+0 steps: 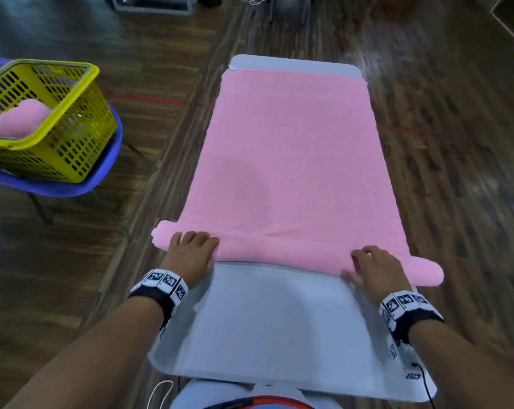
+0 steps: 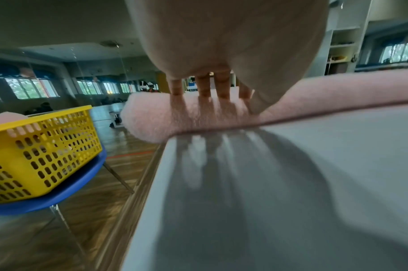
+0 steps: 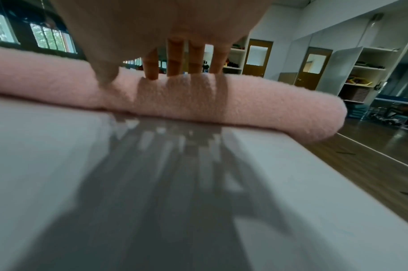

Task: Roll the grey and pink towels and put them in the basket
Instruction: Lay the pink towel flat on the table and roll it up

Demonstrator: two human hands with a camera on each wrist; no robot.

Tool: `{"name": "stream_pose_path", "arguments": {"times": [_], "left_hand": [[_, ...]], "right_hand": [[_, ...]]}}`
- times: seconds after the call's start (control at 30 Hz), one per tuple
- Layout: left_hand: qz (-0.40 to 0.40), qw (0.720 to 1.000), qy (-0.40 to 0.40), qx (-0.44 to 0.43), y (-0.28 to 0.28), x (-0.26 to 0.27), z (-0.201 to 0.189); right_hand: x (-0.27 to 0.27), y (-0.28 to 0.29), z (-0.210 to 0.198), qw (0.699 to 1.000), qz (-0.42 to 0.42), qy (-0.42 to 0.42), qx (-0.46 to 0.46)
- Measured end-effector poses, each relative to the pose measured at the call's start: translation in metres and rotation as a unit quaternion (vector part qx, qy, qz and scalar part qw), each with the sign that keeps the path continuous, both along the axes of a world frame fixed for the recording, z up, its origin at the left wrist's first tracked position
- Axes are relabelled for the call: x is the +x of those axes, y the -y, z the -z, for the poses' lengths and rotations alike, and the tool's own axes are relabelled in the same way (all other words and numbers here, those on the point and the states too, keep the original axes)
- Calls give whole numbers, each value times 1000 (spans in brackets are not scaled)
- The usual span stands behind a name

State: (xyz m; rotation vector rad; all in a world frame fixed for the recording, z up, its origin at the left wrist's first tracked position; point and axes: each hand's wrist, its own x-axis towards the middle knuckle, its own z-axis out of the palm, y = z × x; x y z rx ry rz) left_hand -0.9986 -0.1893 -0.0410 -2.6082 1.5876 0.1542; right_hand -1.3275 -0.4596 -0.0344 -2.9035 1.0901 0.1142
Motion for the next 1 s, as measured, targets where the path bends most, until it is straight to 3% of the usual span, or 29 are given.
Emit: {"name": "stream_pose_path", "arguments": {"times": [0.23,0.4,0.5,0.6,0.7,0.8,1.0], "left_hand": [[-43,996,-33,70,10,7,6],[-51,993,-30,98,40,26,-19],[-64,987,-69,128,51,33,-30],[-74,987,-91,107,44,31,-28],[-29,1000,8,7,22,20,-18],[23,996,58,-64,-4,0,-2],[-19,999,5,42,-7,-5,3]], "right_hand": [[7,2,2,999,14,-19,36],[32,24,-17,989,60,-119,68],[39,32,-22,979,89,-150,104],[32,29,-18,984,94,-123,86],[15,16,-8,999,34,-21,-5],[2,-3,2,999,7,18,-48],[-2,-7,9,999,8,-39,4]]}}
